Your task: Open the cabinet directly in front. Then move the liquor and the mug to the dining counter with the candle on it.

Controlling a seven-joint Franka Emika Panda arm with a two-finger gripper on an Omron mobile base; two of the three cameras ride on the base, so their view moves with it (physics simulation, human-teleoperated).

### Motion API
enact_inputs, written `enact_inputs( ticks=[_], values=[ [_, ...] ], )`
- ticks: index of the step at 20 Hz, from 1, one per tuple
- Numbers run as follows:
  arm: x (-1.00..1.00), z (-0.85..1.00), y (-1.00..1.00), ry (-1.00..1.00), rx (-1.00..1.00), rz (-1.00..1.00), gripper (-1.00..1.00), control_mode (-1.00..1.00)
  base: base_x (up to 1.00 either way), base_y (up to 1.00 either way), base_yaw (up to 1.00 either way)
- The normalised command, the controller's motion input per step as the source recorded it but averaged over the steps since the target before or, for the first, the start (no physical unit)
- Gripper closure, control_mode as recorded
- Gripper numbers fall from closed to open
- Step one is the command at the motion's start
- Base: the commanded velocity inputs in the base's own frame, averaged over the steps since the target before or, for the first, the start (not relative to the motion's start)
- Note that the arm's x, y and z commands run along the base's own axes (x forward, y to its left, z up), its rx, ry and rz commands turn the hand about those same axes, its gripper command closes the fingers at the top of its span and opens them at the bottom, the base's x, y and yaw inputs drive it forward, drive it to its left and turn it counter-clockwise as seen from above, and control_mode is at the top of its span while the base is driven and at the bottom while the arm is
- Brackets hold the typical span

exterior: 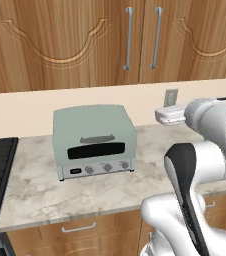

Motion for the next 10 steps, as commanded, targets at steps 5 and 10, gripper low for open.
enact_inputs(
  ticks=[5, 10],
  values=[
    [-0.42, 0.36, -0.03, -0.49, 0.0, 0.0, -1.0, -1.0, 0.0, 0.0, 0.0],
    [-0.14, 0.29, -0.09, -0.24, 0.0, 0.04, -1.0, -1.0, 0.0, 0.0, 0.0]
  ],
)
